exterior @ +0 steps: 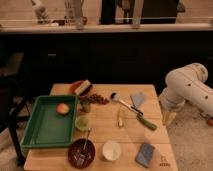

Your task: Place grapes in metal cup

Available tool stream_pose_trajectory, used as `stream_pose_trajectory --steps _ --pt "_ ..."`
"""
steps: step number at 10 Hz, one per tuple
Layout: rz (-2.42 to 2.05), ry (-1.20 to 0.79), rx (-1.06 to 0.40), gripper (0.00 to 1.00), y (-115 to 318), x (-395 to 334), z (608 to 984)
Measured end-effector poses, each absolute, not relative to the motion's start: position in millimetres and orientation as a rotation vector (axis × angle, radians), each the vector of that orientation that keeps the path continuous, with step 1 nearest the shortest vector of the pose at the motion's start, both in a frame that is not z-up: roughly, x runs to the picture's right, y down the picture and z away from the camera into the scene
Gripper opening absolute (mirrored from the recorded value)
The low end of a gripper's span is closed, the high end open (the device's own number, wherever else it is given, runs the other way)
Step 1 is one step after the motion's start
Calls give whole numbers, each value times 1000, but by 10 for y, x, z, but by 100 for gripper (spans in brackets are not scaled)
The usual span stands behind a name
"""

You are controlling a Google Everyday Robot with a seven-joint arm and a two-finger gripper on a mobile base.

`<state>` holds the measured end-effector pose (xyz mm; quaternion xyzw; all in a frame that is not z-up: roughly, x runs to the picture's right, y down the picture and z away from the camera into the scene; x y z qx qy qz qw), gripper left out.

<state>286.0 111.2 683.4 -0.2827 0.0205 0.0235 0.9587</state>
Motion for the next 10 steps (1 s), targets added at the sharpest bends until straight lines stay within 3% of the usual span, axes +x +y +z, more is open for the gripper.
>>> stream_pose_trajectory --steps 5,10 --pt "14 8 -553 80 1106 2823 6812" --pt "-264 -150 -492 80 950 2171 6899"
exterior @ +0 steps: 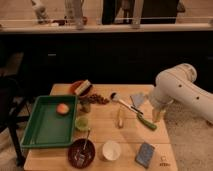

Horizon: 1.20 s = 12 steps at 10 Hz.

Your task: Place grapes in metal cup

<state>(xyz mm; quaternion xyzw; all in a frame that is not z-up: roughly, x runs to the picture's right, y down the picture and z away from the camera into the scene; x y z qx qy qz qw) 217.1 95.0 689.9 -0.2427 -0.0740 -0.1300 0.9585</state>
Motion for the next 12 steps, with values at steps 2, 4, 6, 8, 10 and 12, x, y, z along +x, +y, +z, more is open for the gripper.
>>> stream_pose_trajectory --steps 2,4,6,8,10,12 --pt "-368 -203 -479 80 860 1976 6988" --pt "-409 -222 -477 80 777 1870 7108" --pt "-444 -239 -479 80 734 1671 7215" --pt "-478 -248 -481 80 730 1456 7317" --pt "-494 -253 -481 80 729 1224 7391" --pt "-475 -242 -480 80 723 1100 7460"
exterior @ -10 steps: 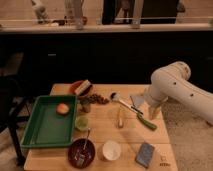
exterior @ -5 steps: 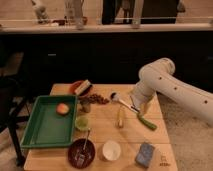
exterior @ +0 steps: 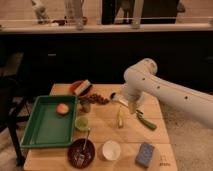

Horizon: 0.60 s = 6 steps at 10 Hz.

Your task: Place grapes in metal cup

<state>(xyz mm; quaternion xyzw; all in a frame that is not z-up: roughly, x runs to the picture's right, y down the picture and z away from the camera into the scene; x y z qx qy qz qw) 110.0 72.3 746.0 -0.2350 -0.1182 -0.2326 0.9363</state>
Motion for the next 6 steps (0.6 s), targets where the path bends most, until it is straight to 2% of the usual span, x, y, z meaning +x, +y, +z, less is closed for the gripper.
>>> stream_pose_trajectory --steps 6 --pt "-466 -241 -478 80 731 1107 7462"
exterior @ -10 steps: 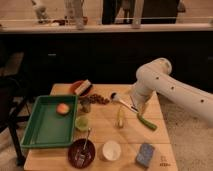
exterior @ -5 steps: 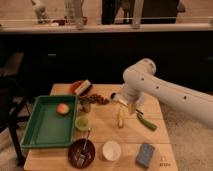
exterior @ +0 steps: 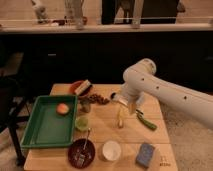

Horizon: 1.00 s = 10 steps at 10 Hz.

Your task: Place grapes in metal cup

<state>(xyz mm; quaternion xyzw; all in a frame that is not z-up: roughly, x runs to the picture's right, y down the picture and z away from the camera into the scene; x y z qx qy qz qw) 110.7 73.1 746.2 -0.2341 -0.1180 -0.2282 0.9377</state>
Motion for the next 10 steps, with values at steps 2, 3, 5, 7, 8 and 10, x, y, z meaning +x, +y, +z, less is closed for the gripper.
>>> stream_pose_trajectory --steps 2,3,5,7,8,10 --pt "-442 -254 -445 80 703 1078 7491" --pt "-442 -268 -429 80 632 977 7575" --pt "-446 -287 -420 80 551 850 7703" --pt "-446 -309 -420 80 486 751 7828" --pt "-446 -326 -426 80 464 678 7894" --pt "-445 -352 -449 80 440 563 8124"
